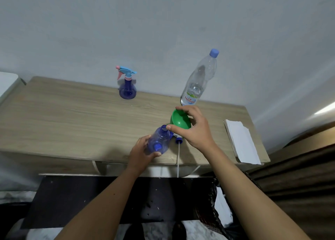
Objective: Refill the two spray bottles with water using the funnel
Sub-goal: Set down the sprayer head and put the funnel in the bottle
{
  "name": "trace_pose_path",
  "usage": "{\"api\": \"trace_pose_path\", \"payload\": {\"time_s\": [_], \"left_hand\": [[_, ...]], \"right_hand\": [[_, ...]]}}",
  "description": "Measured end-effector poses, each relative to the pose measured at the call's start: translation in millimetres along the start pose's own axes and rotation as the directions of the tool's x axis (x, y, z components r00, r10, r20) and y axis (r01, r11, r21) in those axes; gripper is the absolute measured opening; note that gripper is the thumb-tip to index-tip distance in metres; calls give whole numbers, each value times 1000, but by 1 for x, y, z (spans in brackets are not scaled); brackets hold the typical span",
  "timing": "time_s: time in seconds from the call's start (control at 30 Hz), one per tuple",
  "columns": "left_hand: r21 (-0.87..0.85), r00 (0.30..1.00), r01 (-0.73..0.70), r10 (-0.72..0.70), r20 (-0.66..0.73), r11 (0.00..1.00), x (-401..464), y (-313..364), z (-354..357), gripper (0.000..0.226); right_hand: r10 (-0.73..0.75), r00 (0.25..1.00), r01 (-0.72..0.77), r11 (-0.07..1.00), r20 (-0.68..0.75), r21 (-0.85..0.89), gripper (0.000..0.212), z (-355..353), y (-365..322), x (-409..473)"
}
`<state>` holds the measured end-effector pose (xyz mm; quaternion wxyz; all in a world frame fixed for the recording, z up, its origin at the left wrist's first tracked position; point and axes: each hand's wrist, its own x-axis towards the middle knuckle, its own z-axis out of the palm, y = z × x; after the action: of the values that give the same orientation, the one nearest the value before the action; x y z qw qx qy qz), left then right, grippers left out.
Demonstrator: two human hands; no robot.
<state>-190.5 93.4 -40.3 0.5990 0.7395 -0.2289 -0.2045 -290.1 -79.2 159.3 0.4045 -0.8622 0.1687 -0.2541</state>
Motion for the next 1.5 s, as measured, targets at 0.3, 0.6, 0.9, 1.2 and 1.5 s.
{"api": "trace_pose_path", "payload": {"time_s": [0.3,0.6,0.9,1.2,1.5], "left_hand": [[-7,1000,-27,27,-1,1000,2,-6,1,79],[4,998,-62,62,-4,998,3,-6,1,75],[-5,999,-43,43,-12,999,4,-10,3,80],[-15,1000,-9,9,-1,1000,3,-10,3,84],[-18,1000,-11,11,10,1000,2,-8,3,83]], "right_hand": [[-88,991,95,993,104,-71,64,11,-2,10],[-106,969,132,986,222,-106,71,22,-2,17],[-97,978,110,992,187,-62,65,23,-1,14],[-85,987,90,995,140,-36,61,21,1,10],[-27,994,25,1000,103,17,46,10,9,8]]}}
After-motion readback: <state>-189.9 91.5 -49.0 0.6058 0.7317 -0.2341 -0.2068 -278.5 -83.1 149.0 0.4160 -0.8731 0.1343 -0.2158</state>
